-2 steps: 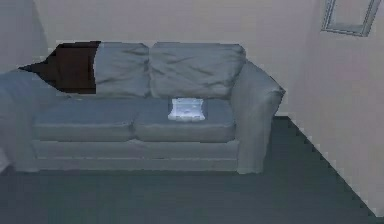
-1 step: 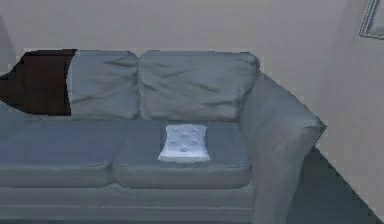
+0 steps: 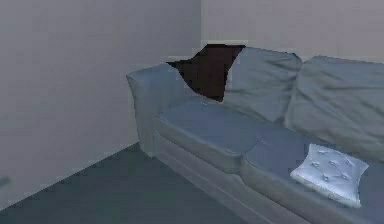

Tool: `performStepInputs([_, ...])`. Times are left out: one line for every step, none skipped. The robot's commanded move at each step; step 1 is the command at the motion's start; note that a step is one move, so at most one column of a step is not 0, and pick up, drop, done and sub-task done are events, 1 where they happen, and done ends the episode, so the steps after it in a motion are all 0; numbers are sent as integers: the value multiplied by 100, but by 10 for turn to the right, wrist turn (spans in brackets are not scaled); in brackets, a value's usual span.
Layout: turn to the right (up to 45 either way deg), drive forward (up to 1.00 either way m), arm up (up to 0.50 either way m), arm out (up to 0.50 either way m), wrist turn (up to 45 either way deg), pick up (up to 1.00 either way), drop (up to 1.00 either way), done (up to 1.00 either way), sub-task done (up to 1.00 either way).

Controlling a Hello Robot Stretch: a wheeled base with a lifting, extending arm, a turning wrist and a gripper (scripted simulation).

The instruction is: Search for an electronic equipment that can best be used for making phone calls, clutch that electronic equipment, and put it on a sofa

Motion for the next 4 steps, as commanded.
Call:
performStepInputs([0, 70, 0, 0, 0, 0, 0, 0, 0])
performStepInputs([-450, 0, 0, 0, 0, 0, 0, 0, 0])
performStepInputs([-420, 0, 0, 0, 0, 0, 0, 0, 0])
performStepInputs([-30, 0, 0, 0, 0, 0, 0, 0, 0])
